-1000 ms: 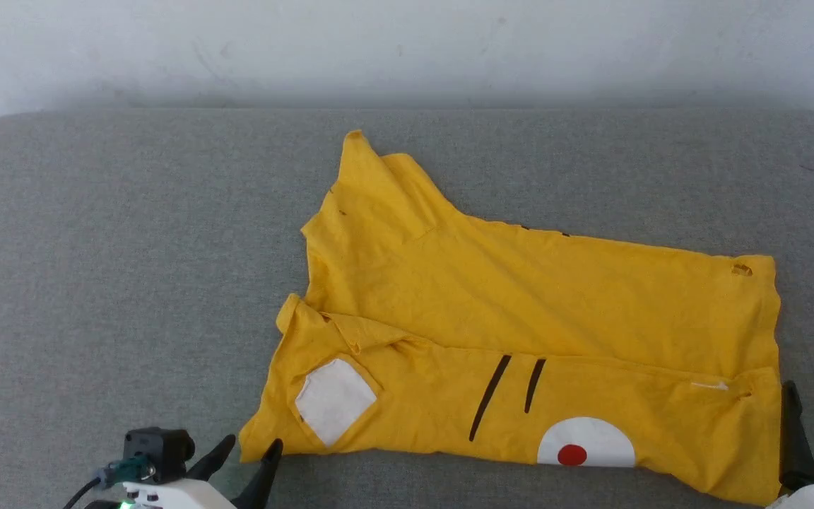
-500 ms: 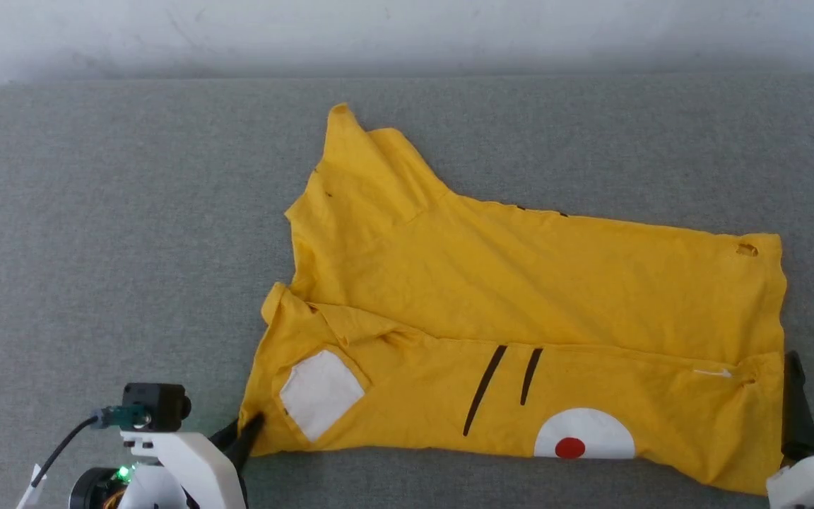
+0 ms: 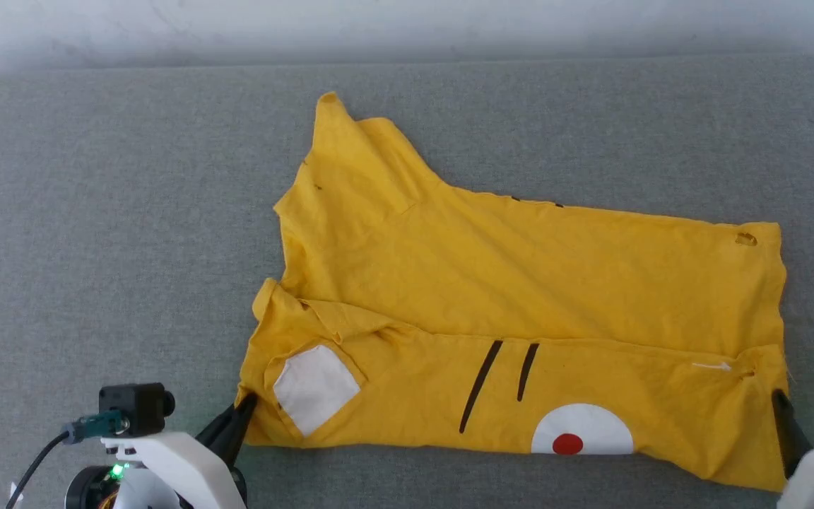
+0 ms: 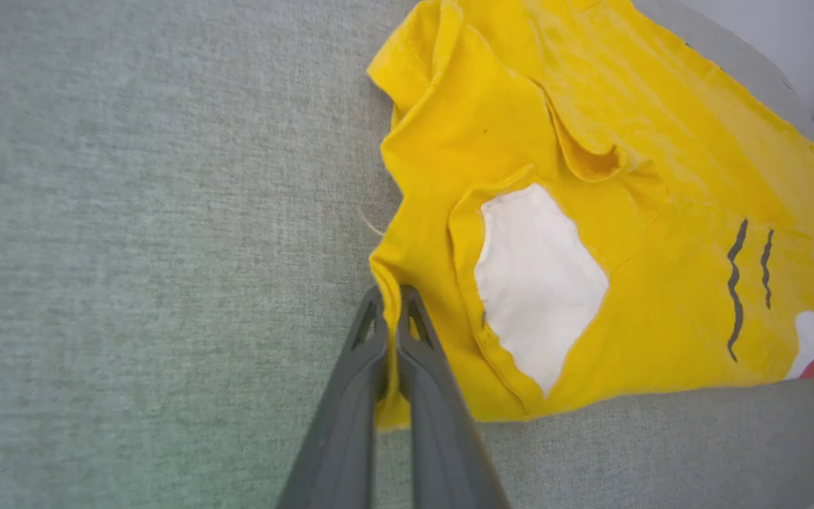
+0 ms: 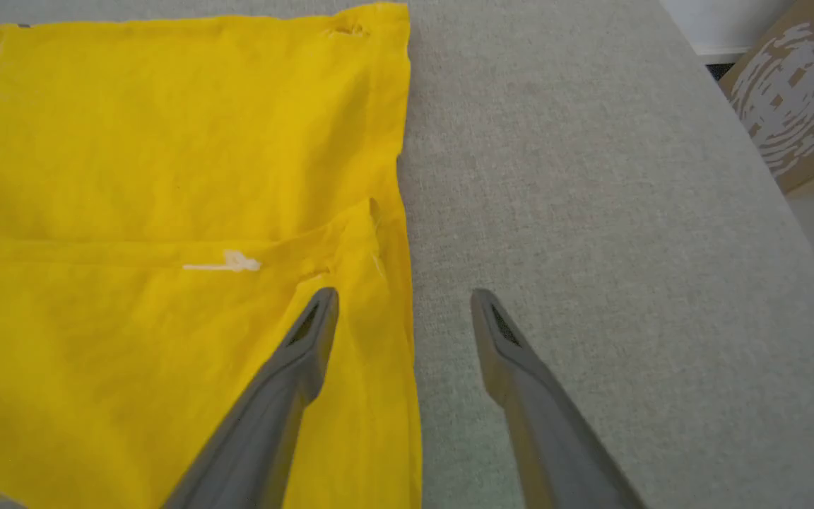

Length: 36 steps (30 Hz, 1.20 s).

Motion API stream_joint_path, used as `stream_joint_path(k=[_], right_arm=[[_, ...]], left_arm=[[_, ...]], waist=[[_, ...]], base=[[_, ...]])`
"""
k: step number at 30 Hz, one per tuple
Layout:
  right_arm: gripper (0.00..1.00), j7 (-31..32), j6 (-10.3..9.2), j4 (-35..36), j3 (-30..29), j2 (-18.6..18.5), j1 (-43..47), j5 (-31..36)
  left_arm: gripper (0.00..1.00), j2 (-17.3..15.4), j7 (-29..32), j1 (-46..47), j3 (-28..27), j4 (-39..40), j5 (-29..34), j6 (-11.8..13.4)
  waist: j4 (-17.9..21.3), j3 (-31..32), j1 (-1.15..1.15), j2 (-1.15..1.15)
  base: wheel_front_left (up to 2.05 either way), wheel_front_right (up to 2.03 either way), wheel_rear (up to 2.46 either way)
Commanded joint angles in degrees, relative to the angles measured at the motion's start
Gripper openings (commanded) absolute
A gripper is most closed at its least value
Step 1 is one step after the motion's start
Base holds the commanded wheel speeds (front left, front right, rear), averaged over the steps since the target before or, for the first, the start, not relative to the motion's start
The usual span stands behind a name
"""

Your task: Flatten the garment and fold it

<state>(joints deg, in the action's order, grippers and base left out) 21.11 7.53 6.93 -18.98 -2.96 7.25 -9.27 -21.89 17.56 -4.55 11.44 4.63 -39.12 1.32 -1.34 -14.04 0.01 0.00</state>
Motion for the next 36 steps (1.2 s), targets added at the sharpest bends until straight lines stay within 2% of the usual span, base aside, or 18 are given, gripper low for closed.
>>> stream_joint_path(k=[1,6,14,15,16,22,27,36], right_arm=[[1.00,2.4,-0.04,1.8,-0.6,0.1,1.5,0.4],[1.00,10.1,-0.04,4.3,-1.8,0.1,4.9,-4.0],[1.00,11.8,-0.04,1.3,1.0,0.1,5.0,-5.7],[0.67,12.1,-0.04,0.4,1.2,0.1,4.7,-6.0],[0.00,12.4,-0.04,-0.2,1.5,0.1,4.4,-6.3],[0.00,13.1,-0.04,0.3,1.4,0.1,3.0,-6.3],[0.00,14.0,-0.04,3.1,-1.3,0.1,2.9,-6.4],[0.00,15.9,-0.04,5.7,-5.8,0.1,5.3,-7.1]], left_arm=[[0.00,0.0,-0.2,0.0,0.1,0.8,-0.1,0.3],[0.00,0.1,-0.2,0.5,0.3,1.9,-0.3,0.2],[0.00,-0.3,-0.3,1.4,0.0,1.9,-0.7,0.0],[0.00,-0.3,-0.3,1.5,0.0,1.8,-0.8,0.0],[0.00,-0.4,-0.2,1.7,0.0,1.8,-0.8,-0.1],[0.00,-0.5,0.7,1.5,-0.4,2.0,-3.1,-0.9],[0.00,-1.3,1.8,-0.4,-1.4,3.5,-5.2,-1.1],[0.00,-2.3,3.7,-7.5,-3.1,7.6,-7.8,1.1]], waist=[[-0.6,-1.0,-0.01,0.00],[-0.5,-3.0,-0.01,0.00],[0.1,-4.8,-0.01,0.00],[0.1,-5.0,-0.01,0.00],[0.1,-5.1,-0.01,0.00],[0.3,-4.3,-0.01,0.00],[0.2,-2.2,-0.01,0.00],[-1.2,2.2,-0.01,0.00]], base=[[0.00,0.00,0.00],[0.00,0.00,0.00],[0.00,0.00,0.00],[0.00,0.00,0.00],[0.00,0.00,0.00],[0.00,0.00,0.00],[0.00,0.00,0.00],[0.00,0.00,0.00]])
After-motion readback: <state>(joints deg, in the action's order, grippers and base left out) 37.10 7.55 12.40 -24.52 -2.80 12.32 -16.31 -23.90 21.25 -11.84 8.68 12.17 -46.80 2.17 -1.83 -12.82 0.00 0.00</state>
